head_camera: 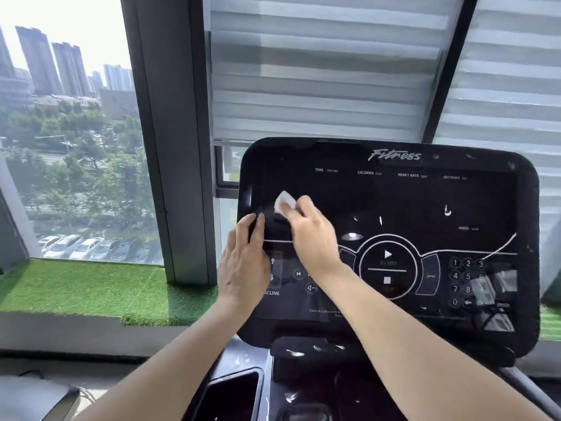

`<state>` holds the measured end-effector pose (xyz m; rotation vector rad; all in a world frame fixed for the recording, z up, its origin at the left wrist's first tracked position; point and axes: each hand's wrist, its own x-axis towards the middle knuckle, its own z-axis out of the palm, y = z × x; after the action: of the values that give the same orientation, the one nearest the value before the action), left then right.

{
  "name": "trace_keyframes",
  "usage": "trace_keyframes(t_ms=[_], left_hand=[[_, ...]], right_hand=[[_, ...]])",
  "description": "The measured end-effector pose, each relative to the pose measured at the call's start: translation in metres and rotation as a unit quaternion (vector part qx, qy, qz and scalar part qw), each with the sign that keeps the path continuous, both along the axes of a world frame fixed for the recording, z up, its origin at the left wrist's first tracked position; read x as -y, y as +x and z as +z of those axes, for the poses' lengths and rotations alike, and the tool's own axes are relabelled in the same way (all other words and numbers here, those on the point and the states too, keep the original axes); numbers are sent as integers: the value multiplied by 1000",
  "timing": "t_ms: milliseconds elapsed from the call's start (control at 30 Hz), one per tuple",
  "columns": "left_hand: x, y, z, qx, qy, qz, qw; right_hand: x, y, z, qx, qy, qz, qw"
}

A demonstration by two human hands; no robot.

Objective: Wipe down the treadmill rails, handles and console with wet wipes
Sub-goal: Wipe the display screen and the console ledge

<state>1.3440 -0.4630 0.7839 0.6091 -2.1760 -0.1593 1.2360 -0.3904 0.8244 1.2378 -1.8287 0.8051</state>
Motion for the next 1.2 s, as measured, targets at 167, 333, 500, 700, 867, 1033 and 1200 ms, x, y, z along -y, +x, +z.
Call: trace_keyframes(t_ms=[167, 333, 500, 700, 867, 1033, 1200], left_hand=[[2, 1, 2, 29, -62, 28, 997], [3, 3, 6, 40, -80, 34, 995], [5, 5, 5, 38, -80, 25, 996], [3, 7, 7, 51, -67, 24, 996], [2, 9, 10, 66, -55, 22, 996], [-1, 8, 10, 78, -43, 22, 996], [-4, 10, 13, 79, -29, 20, 996]], right_hand=[[-30, -38, 18, 41, -23, -25, 999], [-51, -65, 42, 239, -226, -174, 928], [-2, -10, 22, 74, -50, -40, 995], [-21, -27, 20, 18, 98, 67, 993], [-70, -73, 31, 159, -148, -138, 966], [-37, -22, 6, 169, -50, -72, 982], [-27, 12, -26, -15, 104, 60, 993]])
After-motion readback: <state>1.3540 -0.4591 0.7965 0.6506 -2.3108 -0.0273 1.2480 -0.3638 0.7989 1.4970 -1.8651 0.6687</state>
